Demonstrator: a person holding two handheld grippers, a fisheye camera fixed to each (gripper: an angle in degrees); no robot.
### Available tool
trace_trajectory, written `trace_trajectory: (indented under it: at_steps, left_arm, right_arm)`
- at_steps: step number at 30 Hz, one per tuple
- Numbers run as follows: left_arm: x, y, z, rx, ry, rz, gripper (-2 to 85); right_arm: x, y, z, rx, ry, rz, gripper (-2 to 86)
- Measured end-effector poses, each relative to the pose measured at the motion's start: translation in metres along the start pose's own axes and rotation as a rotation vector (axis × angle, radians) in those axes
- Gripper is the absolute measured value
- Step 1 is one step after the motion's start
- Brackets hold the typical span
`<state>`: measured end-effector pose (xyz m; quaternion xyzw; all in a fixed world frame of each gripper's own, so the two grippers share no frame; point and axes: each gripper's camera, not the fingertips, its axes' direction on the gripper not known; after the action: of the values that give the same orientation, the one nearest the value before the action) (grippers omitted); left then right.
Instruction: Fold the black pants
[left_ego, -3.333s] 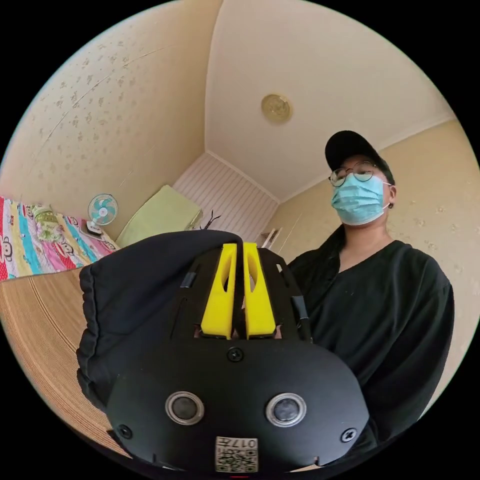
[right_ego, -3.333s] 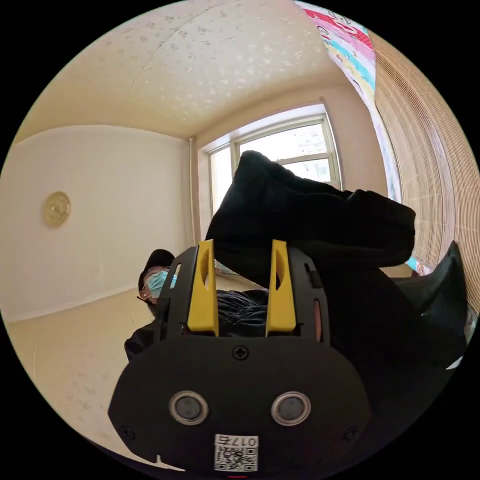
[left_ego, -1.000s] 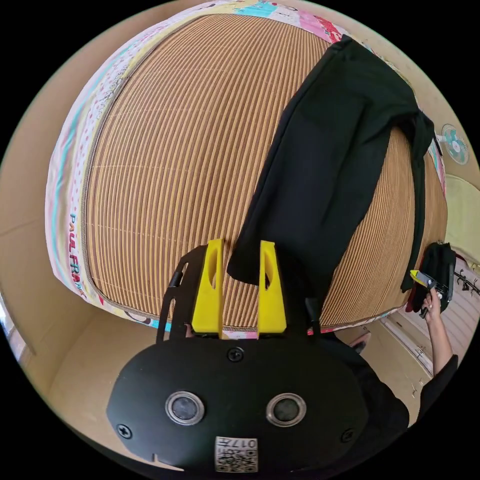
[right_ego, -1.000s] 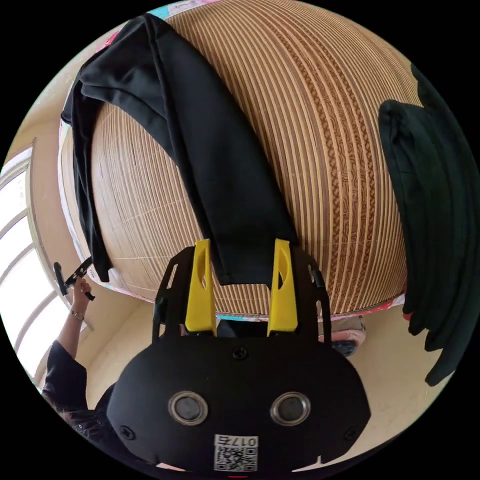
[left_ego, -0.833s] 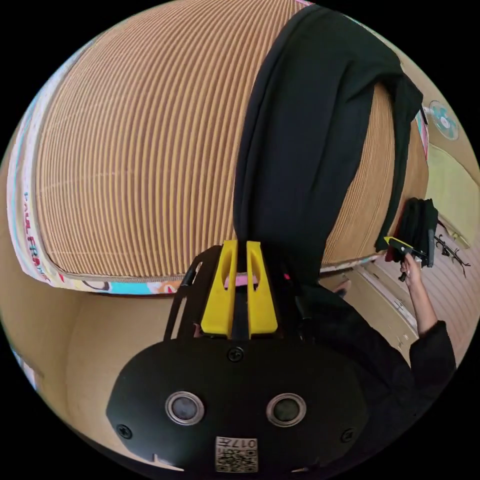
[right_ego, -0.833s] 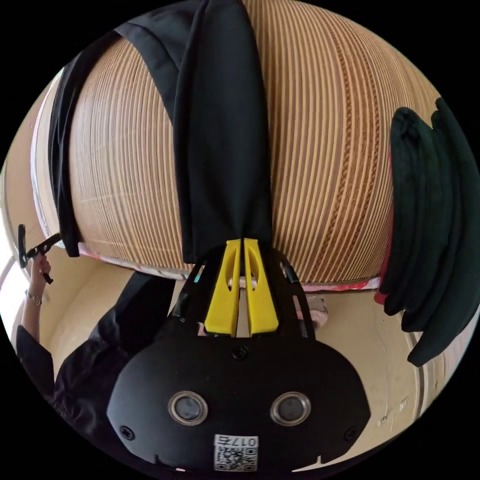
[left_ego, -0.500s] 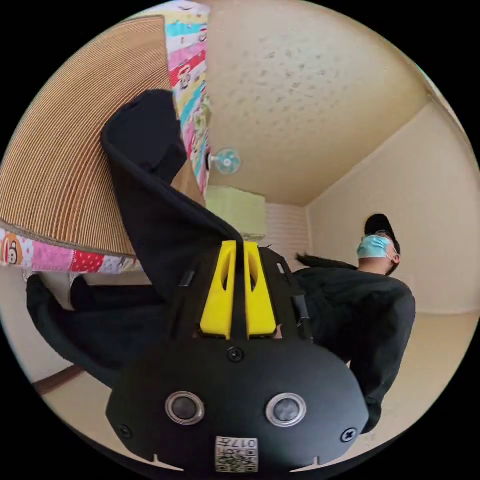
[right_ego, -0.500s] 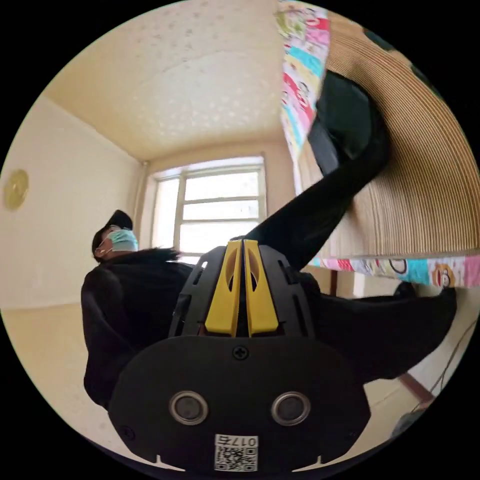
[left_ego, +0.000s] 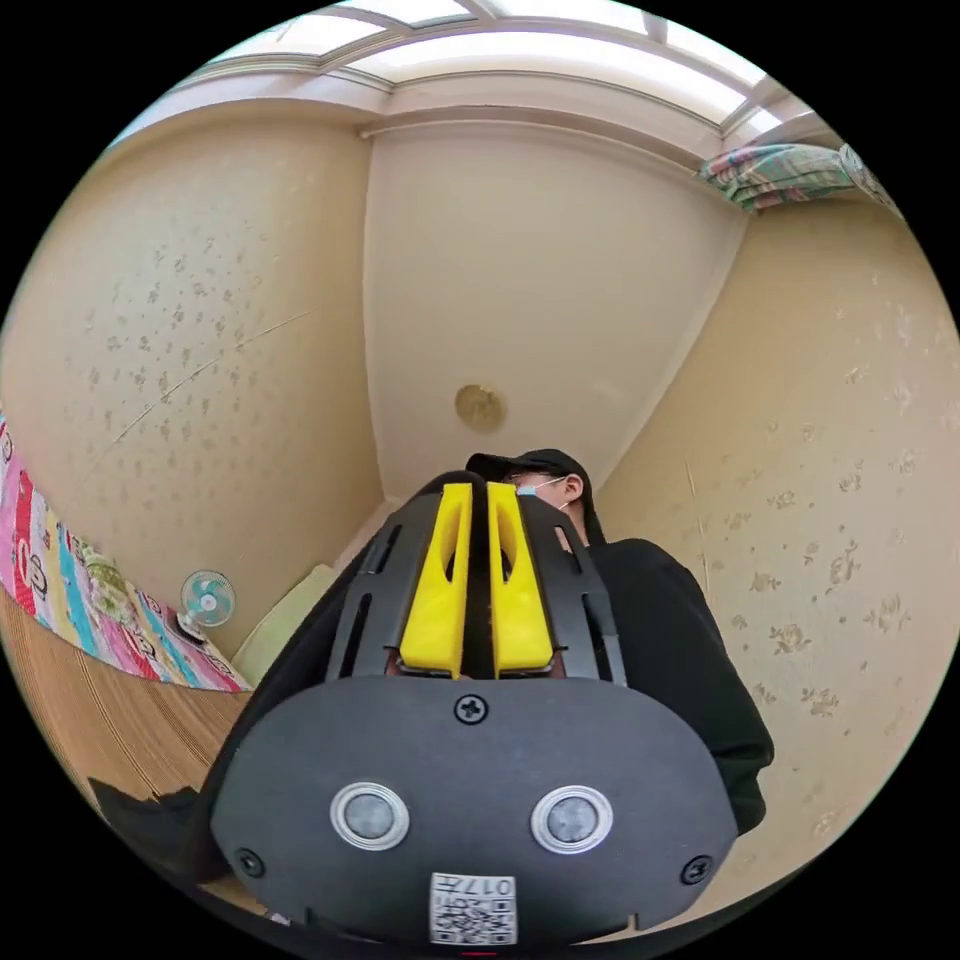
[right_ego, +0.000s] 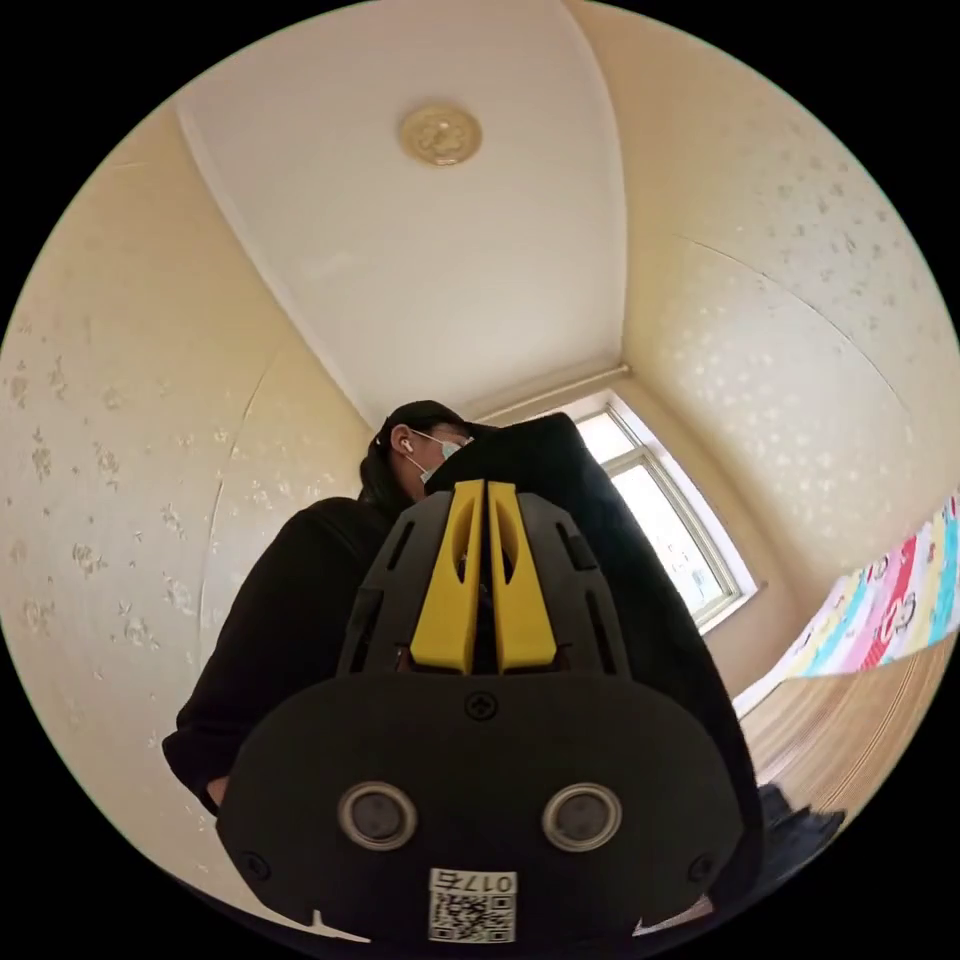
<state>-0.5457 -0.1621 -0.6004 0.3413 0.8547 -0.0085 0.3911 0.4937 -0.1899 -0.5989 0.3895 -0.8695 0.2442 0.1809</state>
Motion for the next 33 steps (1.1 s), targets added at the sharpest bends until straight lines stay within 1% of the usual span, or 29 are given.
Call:
trace_trajectory:
  at_steps: [1, 3, 4, 5, 7, 9, 10, 11, 12, 13, 14, 15, 16, 17, 18, 19, 20, 21, 22, 24, 26, 27, 28, 29, 30, 31, 32, 33]
  left_arm:
    - [0.01, -0.003, 0.006, -0.003, 0.031, 0.029, 3.5]
    - [0.052, -0.012, 0.022, 0.023, 0.145, 0.153, 3.2]
    - [0.062, -0.012, 0.023, 0.037, 0.152, 0.183, 3.1]
    - [0.079, -0.014, 0.024, 0.064, 0.124, 0.212, 2.9]
    - [0.092, -0.013, 0.021, 0.083, 0.002, 0.177, 2.7]
    - [0.086, -0.009, 0.011, 0.055, -0.138, 0.105, 2.4]
    - [0.079, -0.008, 0.008, 0.029, -0.166, 0.087, 2.3]
    - [0.059, -0.007, -0.001, -0.031, -0.246, 0.03, 2.2]
    - [0.028, -0.004, -0.015, -0.022, -0.334, -0.115, 2.0]
    - [0.011, -0.002, -0.021, -0.011, -0.362, -0.182, 1.8]
    - [-0.023, 0.0, -0.026, -0.017, -0.388, -0.26, 1.6]
    - [-0.058, 0.0, -0.026, -0.018, -0.393, -0.355, 1.3]
    - [-0.075, -0.001, -0.023, -0.002, -0.387, -0.403, 1.2]
    - [-0.104, -0.007, -0.01, 0.0, -0.362, -0.45, 0.9]
    - [-0.127, -0.02, 0.013, -0.028, -0.336, -0.459, 0.8]
    - [-0.135, -0.029, 0.026, -0.043, -0.319, -0.453, 0.7]
    - [-0.146, -0.045, 0.056, -0.05, -0.279, -0.446, 0.7]
    - [-0.146, -0.062, 0.095, -0.089, -0.231, -0.39, 0.7]
    - [-0.144, -0.07, 0.118, -0.127, -0.209, -0.356, 0.7]
    - [-0.126, -0.09, 0.207, -0.278, -0.171, -0.236, 0.8]
    - [-0.112, -0.091, 0.264, -0.355, -0.144, -0.182, 0.9]
    - [-0.105, -0.088, 0.291, -0.356, -0.104, -0.167, 0.9]
    - [-0.103, -0.086, 0.3, -0.345, -0.084, -0.165, 0.9]
    - [-0.101, -0.081, 0.315, -0.304, -0.037, -0.173, 1.0]
    - [-0.103, -0.076, 0.326, -0.268, 0.02, -0.193, 1.0]
    - [-0.106, -0.074, 0.331, -0.256, 0.047, -0.208, 1.0]
    - [-0.11, -0.069, 0.341, -0.244, 0.092, -0.23, 1.1]
    - [-0.112, -0.063, 0.35, -0.239, 0.125, -0.234, 1.1]
  right_arm:
    - [-0.02, -0.012, 0.008, -0.012, 0.002, -0.064, 0.3]
    - [-0.052, -0.027, 0.023, -0.059, 0.027, -0.146, 0.2]
    - [-0.072, -0.033, 0.032, -0.081, 0.1, -0.176, 0.2]
    - [-0.08, -0.035, 0.036, -0.088, 0.147, -0.184, 0.1]
    - [-0.098, -0.035, 0.05, -0.142, 0.298, -0.187, 0.1]
    - [-0.093, -0.03, 0.056, -0.181, 0.395, -0.161, 0.0]
    - [-0.079, -0.028, 0.055, -0.199, 0.454, -0.124, 0.0]
    - [-0.068, -0.027, 0.054, -0.21, 0.489, -0.099, 0.0]
    - [-0.04, -0.026, 0.051, -0.231, 0.566, -0.02, 0.0]
    - [0.0, -0.026, 0.047, -0.266, 0.606, 0.078, 0.0]
    - [0.021, -0.027, 0.045, -0.273, 0.604, 0.131, 0.0]
    - [0.058, -0.029, 0.039, -0.212, 0.517, 0.181, 0.0]
    - [0.088, -0.037, 0.028, -0.021, 0.286, 0.166, 0.0]
    - [0.104, -0.044, 0.025, 0.073, 0.202, 0.175, 0.1]
    - [0.131, -0.068, 0.035, 0.129, 0.202, 0.205, 0.1]
    - [0.147, -0.1, 0.064, 0.011, 0.319, 0.178, 0.1]
    - [0.154, -0.114, 0.081, -0.061, 0.362, 0.162, 0.2]
    - [0.166, -0.133, 0.112, -0.151, 0.371, 0.162, 0.3]
    - [0.175, -0.144, 0.141, -0.194, 0.286, 0.177, 0.4]
    - [0.179, -0.143, 0.18, -0.245, 0.201, 0.173, 0.7]
    - [0.178, -0.128, 0.213, -0.343, 0.262, 0.156, 1.1]
    - [0.178, -0.111, 0.232, -0.448, 0.333, 0.135, 1.6]
    - [0.182, -0.088, 0.249, -0.577, 0.428, 0.118, 2.5]
    - [0.184, -0.074, 0.256, -0.643, 0.476, 0.109, 3.1]
    - [0.189, -0.046, 0.265, -0.756, 0.559, 0.092, 5.1]
    - [0.196, -0.015, 0.27, -0.839, 0.599, 0.084, 7.8]
    - [0.2, 0.0, 0.271, -0.875, 0.601, 0.091, 9.4]
    - [0.211, 0.031, 0.271, -0.937, 0.61, 0.134, 12.4]
